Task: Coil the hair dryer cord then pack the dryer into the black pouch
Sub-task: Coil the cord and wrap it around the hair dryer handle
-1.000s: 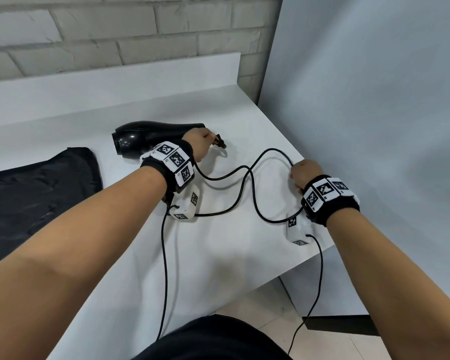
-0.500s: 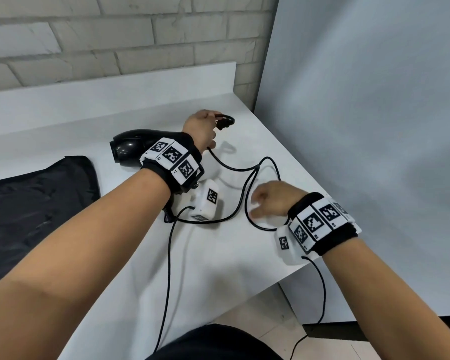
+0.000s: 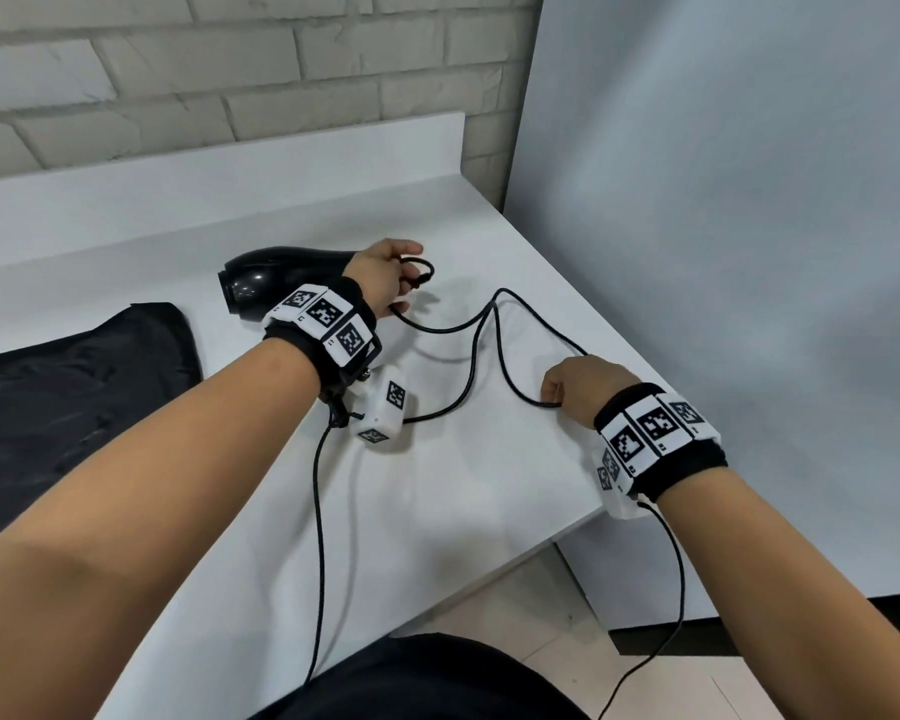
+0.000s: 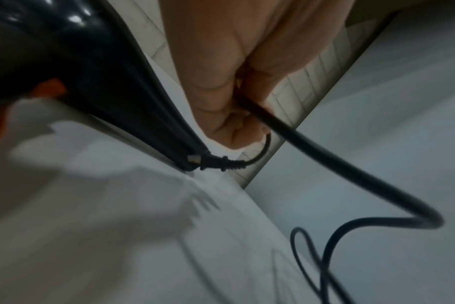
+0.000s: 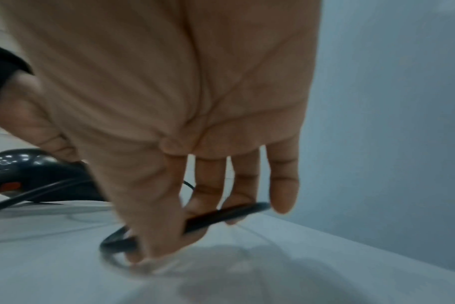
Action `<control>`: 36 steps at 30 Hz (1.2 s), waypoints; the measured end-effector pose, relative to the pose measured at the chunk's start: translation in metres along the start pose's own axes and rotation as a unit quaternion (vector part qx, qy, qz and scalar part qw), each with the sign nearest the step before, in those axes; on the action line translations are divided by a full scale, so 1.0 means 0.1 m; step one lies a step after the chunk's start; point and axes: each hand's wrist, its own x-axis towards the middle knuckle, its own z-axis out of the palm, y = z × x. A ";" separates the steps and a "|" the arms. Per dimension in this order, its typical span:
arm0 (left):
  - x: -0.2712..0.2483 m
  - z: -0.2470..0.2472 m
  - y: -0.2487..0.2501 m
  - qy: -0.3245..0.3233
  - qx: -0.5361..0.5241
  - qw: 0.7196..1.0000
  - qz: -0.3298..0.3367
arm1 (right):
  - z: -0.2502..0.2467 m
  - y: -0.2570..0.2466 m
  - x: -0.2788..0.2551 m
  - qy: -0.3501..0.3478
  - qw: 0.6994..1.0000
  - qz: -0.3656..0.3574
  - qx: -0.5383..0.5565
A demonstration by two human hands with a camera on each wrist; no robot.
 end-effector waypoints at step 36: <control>-0.78 0.20 0.13 -0.100 0.171 0.970 0.141 | 0.10 0.33 0.16 0.025 0.984 0.175 0.008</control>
